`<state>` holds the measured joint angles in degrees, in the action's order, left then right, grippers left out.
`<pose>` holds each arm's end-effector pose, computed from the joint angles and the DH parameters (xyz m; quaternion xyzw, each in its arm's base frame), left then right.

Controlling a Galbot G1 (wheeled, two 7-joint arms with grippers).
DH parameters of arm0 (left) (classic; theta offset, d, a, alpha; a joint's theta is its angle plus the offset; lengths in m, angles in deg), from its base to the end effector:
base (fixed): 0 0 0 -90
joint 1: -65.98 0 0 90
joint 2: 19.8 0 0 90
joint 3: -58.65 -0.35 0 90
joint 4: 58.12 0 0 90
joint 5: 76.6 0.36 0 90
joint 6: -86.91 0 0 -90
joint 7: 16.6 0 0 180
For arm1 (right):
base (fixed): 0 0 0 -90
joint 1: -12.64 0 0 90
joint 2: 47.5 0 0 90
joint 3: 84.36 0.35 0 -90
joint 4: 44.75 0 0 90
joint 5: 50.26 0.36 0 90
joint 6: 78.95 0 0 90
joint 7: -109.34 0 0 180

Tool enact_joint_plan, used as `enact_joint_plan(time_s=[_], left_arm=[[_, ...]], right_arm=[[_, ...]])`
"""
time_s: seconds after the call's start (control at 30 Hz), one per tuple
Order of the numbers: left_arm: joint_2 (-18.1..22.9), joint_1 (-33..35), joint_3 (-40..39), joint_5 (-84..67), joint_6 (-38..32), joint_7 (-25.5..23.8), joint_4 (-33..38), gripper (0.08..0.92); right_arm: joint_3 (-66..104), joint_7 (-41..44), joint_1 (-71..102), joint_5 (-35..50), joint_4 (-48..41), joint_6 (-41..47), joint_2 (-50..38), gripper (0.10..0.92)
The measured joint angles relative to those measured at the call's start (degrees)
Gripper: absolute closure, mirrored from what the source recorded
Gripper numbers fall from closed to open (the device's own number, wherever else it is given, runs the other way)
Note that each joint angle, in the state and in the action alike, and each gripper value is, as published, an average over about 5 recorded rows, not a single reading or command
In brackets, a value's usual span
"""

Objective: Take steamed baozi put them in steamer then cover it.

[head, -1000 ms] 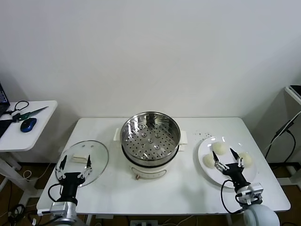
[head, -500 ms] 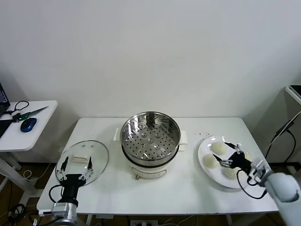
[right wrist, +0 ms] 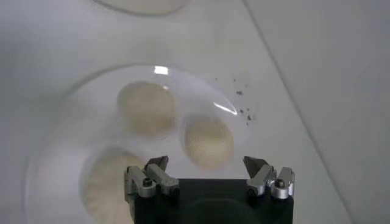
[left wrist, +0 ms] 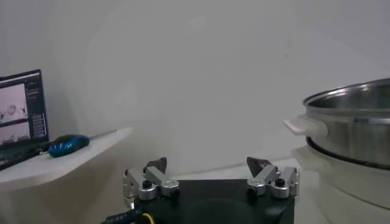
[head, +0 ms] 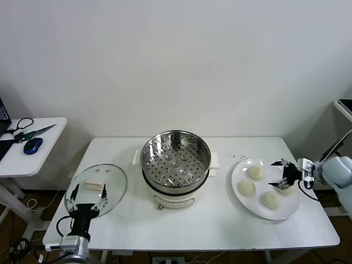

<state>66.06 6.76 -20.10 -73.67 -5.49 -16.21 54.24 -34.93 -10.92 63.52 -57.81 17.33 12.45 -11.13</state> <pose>0.1742 0.0802 -0.3456 0.0710 -0.9909 -0.1029 0.0502 0.4866 -0.2949 -0.2154 0.4231 -0.6924 0.4609 0.3594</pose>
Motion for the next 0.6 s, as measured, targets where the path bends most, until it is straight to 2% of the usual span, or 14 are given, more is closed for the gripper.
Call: enact_joint_plan(time_s=[0.27,0.6], left_arm=[[-0.06,-0.16,0.43,0.0,0.35,0.1,-0.56,0.177],[0.17,-0.61,0.39,0.14,0.79,0.09,-0.93,0.177]], right_arm=[[-13.32,3.4,-12.46,-3.55,-9.39,-1.82,5.84,0.203],[-20.95,4.8,-18.18,-6.57,-18.19,-2.86,13.12,0.203]])
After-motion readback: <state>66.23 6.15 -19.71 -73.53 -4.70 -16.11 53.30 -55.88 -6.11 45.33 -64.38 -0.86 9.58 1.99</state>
